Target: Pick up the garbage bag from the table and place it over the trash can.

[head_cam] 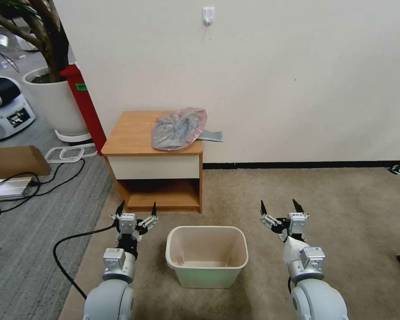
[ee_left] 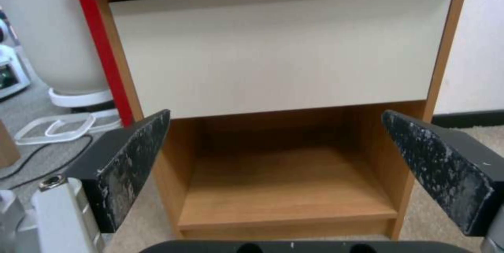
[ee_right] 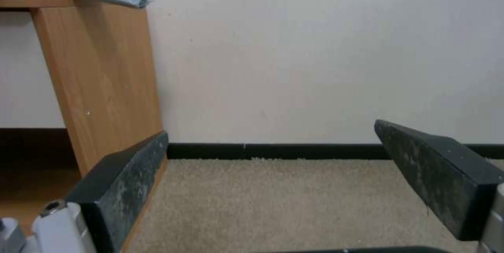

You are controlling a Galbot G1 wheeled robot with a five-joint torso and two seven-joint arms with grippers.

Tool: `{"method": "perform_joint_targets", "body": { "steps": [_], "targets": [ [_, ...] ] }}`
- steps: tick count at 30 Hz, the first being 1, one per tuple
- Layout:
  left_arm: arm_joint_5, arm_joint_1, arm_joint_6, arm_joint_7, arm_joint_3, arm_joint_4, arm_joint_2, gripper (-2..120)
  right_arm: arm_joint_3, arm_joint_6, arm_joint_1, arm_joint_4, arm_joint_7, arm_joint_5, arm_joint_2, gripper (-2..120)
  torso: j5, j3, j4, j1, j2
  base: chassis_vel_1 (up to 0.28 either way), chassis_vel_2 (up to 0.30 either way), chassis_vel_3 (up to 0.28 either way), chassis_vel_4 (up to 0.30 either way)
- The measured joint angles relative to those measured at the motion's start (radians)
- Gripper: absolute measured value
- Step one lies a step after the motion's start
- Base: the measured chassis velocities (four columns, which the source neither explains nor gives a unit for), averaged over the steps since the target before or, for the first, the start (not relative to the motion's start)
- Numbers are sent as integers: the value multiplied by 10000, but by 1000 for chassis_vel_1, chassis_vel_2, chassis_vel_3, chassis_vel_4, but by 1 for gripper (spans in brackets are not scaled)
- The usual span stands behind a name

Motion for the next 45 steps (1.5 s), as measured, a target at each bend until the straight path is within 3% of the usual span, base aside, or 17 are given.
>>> {"method": "perform_joint_targets", "body": {
  "steps": [45],
  "targets": [
    [0, 0, 0, 0, 0, 0, 0, 100, 0, 0, 0, 0, 0, 0, 1, 100, 0, 0, 0, 0, 0, 0, 0, 0, 0]
  ]
}}
